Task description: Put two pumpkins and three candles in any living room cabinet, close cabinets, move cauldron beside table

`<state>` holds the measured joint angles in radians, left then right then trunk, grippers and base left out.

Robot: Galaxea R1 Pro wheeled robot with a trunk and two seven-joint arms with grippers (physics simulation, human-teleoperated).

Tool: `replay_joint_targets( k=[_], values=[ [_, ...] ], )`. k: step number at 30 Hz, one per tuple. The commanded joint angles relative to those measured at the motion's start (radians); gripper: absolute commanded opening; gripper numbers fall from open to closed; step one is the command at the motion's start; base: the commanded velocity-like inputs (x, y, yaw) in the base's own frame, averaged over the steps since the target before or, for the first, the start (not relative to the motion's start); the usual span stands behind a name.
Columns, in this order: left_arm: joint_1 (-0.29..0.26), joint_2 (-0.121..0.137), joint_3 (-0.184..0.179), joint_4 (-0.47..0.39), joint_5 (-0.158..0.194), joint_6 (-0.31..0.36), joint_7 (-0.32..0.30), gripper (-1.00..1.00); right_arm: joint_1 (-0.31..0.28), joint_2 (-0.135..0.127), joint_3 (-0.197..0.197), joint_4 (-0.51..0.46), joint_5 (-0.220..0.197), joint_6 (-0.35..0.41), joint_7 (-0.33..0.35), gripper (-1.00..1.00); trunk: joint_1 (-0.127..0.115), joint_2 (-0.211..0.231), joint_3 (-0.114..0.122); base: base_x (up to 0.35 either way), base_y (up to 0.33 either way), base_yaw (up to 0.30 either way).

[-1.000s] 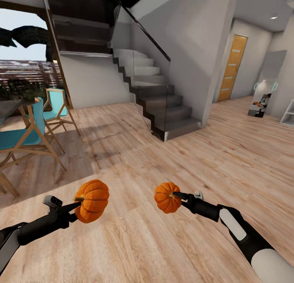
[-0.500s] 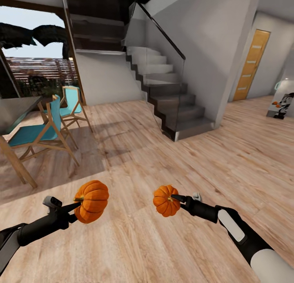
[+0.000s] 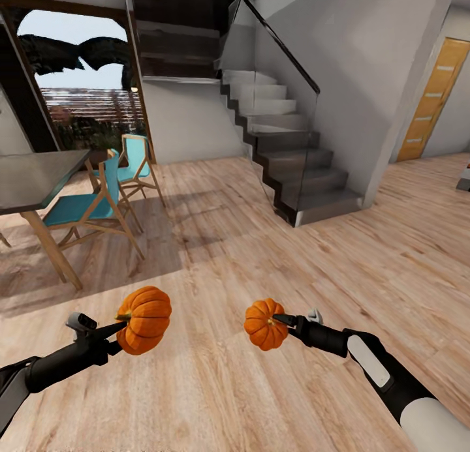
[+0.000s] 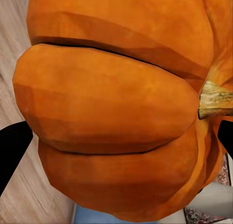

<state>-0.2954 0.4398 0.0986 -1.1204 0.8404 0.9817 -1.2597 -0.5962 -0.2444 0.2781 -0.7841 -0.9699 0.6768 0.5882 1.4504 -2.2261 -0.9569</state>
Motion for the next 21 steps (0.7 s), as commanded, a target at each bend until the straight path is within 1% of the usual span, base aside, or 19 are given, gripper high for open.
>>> replay_joint_targets(
  k=[1,5,11,16,21],
  values=[
    [-0.001,0.000,0.000,0.005,0.003,0.008,-0.001,-1.00,-0.001,-0.001,0.002,0.000,-0.005,0.004,0.000,-1.00,-0.004,0.007,0.001,0.000,0.000,0.142],
    [-0.001,0.000,0.001,0.015,0.003,0.008,-0.001,-1.00,-0.001,-0.001,0.003,-0.001,-0.004,0.007,0.001,-1.00,-0.019,0.035,0.008,0.000,0.000,0.125],
    [-0.001,0.001,0.001,0.019,0.003,0.008,-0.001,-1.00,-0.001,-0.001,0.000,-0.001,-0.004,-0.001,0.004,-1.00,-0.042,0.077,0.026,0.000,0.000,0.031],
    [-0.001,0.004,0.001,0.020,0.005,0.008,-0.001,-1.00,-0.001,-0.001,0.001,-0.001,-0.003,-0.003,0.000,-1.00,-0.062,0.112,0.041,0.000,0.000,0.217],
    [-0.001,0.005,0.001,0.020,0.007,0.008,-0.003,-1.00,-0.001,0.000,0.002,-0.001,-0.003,-0.003,-0.002,-1.00,-0.062,0.112,0.041,0.000,0.000,0.268]
  ],
)
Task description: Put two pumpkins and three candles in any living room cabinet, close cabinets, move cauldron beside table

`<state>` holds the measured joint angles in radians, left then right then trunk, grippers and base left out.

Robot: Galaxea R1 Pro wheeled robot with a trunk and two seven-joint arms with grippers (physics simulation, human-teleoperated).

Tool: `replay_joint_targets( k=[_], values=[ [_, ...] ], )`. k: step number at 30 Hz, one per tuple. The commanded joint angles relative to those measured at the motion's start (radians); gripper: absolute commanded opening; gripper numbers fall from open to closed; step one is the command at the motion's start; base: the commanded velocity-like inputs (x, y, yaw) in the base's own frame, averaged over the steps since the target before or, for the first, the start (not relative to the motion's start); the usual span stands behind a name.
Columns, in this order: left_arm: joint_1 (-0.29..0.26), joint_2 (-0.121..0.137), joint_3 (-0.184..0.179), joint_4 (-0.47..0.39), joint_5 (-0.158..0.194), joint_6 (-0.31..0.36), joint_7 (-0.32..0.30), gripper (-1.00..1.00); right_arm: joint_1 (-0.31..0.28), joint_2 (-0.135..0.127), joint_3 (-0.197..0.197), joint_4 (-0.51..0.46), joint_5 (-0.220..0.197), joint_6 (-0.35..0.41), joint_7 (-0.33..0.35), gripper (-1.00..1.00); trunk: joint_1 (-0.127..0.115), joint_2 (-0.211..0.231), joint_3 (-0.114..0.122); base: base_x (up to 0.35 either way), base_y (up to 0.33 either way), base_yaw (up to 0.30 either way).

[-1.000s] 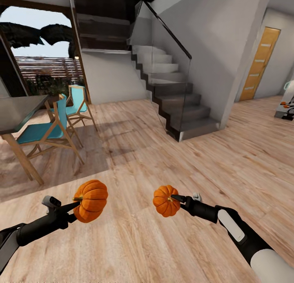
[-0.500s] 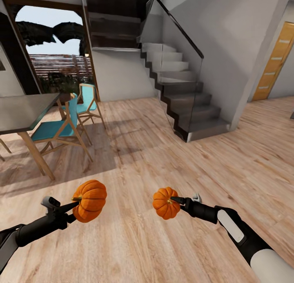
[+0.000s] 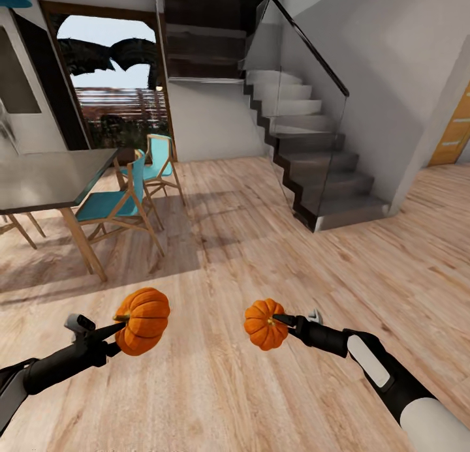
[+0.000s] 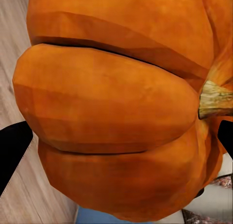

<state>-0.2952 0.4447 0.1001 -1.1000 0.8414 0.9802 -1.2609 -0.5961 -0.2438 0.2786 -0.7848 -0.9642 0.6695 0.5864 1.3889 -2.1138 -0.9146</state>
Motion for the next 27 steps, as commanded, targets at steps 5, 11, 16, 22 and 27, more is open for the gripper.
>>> replay_joint_targets(
  k=[5,11,16,22,27],
  values=[
    [-0.001,0.000,0.000,0.000,0.007,0.009,-0.002,-1.00,-0.001,0.000,0.002,-0.001,-0.008,0.004,0.000,-1.00,0.000,0.000,-0.001,0.000,0.000,0.272],
    [-0.001,0.001,0.000,0.000,0.007,0.009,-0.002,-1.00,-0.001,0.000,0.006,-0.001,-0.007,0.003,0.000,-1.00,0.000,0.000,-0.001,0.000,0.000,0.272],
    [-0.001,0.000,0.000,0.000,0.007,0.009,-0.002,-1.00,-0.001,0.003,0.007,-0.001,-0.007,0.003,0.000,-1.00,0.000,0.000,-0.001,0.000,0.000,0.272],
    [-0.001,0.000,0.003,0.002,0.007,0.009,-0.002,-1.00,-0.001,0.003,0.007,-0.001,-0.005,0.004,0.000,-1.00,0.000,0.000,-0.001,0.006,0.000,0.273],
    [-0.001,-0.001,0.021,0.002,0.009,0.009,-0.003,-1.00,-0.001,0.003,0.008,-0.001,-0.004,0.004,0.000,-1.00,0.000,0.000,-0.001,0.196,0.038,0.273]
  ],
)
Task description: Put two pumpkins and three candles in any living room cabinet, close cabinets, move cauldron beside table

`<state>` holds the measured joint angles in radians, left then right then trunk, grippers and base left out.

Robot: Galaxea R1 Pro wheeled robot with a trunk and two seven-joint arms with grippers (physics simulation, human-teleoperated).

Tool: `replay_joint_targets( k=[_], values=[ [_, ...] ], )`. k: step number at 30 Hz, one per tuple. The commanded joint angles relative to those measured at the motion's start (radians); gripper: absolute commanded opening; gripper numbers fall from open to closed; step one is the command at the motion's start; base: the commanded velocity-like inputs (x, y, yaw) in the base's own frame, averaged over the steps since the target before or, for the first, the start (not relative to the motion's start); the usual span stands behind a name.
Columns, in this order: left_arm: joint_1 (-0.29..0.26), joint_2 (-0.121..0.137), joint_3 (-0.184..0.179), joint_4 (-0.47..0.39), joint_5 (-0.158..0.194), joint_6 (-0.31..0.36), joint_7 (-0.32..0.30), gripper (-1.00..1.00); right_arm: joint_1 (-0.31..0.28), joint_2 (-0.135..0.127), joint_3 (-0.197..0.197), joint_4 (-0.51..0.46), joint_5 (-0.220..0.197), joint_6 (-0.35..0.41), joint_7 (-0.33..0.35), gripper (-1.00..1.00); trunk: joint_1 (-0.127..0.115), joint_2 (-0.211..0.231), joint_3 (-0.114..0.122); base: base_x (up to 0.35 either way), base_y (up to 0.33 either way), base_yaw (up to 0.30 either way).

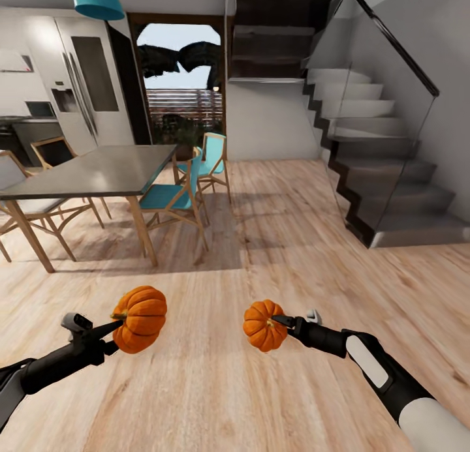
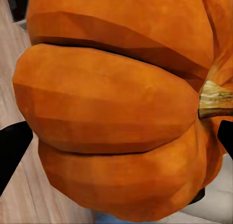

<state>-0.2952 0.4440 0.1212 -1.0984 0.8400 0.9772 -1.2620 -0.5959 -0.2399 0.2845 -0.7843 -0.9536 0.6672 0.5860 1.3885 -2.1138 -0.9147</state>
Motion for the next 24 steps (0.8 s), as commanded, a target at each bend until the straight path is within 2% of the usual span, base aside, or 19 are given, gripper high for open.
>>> replay_joint_targets(
  k=[1,8,15,24],
  values=[
    [-0.001,0.000,0.004,0.000,0.010,0.012,-0.002,-1.00,-0.001,-0.001,0.002,-0.001,-0.014,0.006,0.000,-1.00,0.000,0.000,-0.001,0.236,0.161,0.274],
    [0.000,0.001,0.012,0.000,0.011,0.012,-0.002,-1.00,-0.001,0.006,0.003,-0.002,-0.014,0.010,-0.015,-1.00,0.000,0.000,-0.001,0.066,0.265,0.273],
    [0.002,0.001,0.012,0.000,0.011,0.012,-0.002,-1.00,-0.001,0.013,0.053,-0.001,-0.016,0.015,-0.043,-1.00,0.000,0.000,-0.005,-0.082,0.298,0.260],
    [0.002,0.001,0.012,0.000,0.012,0.012,-0.002,-1.00,-0.001,0.014,0.065,-0.001,-0.016,0.016,-0.046,-1.00,0.000,0.000,-0.014,-0.122,0.299,0.228]
  ],
)
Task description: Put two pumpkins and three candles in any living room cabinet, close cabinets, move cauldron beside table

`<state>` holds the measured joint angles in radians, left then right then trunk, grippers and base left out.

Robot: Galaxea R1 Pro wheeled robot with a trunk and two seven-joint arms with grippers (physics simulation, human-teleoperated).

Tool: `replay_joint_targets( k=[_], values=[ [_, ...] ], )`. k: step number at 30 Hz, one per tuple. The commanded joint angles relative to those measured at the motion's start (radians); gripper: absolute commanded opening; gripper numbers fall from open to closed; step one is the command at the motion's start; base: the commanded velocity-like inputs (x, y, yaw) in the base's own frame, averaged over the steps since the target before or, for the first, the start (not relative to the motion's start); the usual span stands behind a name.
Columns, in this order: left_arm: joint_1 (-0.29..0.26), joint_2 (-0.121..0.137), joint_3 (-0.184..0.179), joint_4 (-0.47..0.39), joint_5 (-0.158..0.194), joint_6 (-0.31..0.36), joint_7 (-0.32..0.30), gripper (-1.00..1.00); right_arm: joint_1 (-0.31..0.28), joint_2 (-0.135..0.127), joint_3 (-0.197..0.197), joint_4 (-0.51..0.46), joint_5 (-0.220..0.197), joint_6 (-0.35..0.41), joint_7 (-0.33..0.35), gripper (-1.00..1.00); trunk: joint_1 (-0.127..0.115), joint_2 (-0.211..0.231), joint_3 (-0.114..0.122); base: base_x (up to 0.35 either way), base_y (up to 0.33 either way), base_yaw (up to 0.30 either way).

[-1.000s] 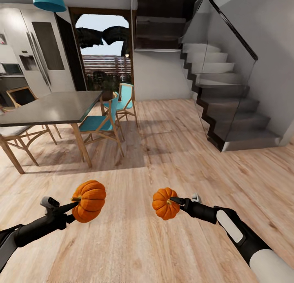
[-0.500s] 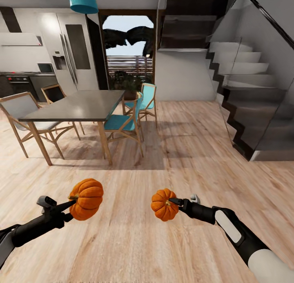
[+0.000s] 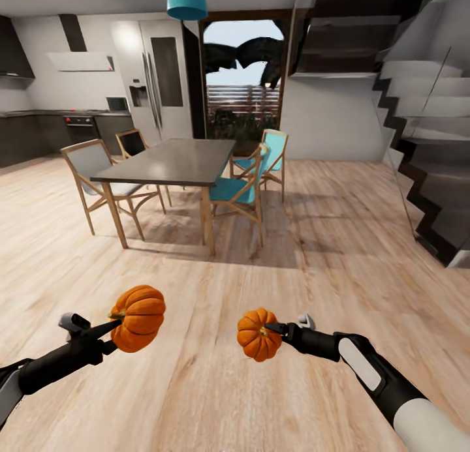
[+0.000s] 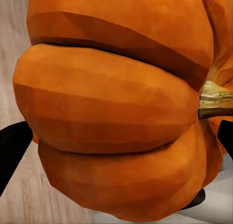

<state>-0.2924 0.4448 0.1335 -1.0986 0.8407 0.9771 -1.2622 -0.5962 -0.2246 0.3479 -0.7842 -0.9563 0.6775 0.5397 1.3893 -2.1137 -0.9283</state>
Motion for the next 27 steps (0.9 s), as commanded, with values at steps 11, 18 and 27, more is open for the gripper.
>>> replay_joint_targets(
  k=[11,18,27],
  values=[
    [-0.001,0.000,0.000,0.003,0.012,0.012,-0.003,-1.00,-0.001,0.026,0.022,-0.001,-0.006,0.006,-0.039,-1.00,-0.001,0.000,-0.015,-0.120,0.283,0.199],
    [-0.002,0.000,0.000,0.073,0.011,0.012,-0.005,-1.00,-0.001,0.034,0.029,-0.011,0.030,-0.002,-0.031,-1.00,-0.001,0.000,-0.024,0.075,0.288,0.191],
    [-0.002,0.002,0.022,0.081,0.011,0.012,-0.004,-1.00,-0.001,0.036,0.031,-0.012,0.030,-0.006,-0.031,-1.00,-0.001,0.000,-0.030,0.102,0.288,0.080]
  ],
)
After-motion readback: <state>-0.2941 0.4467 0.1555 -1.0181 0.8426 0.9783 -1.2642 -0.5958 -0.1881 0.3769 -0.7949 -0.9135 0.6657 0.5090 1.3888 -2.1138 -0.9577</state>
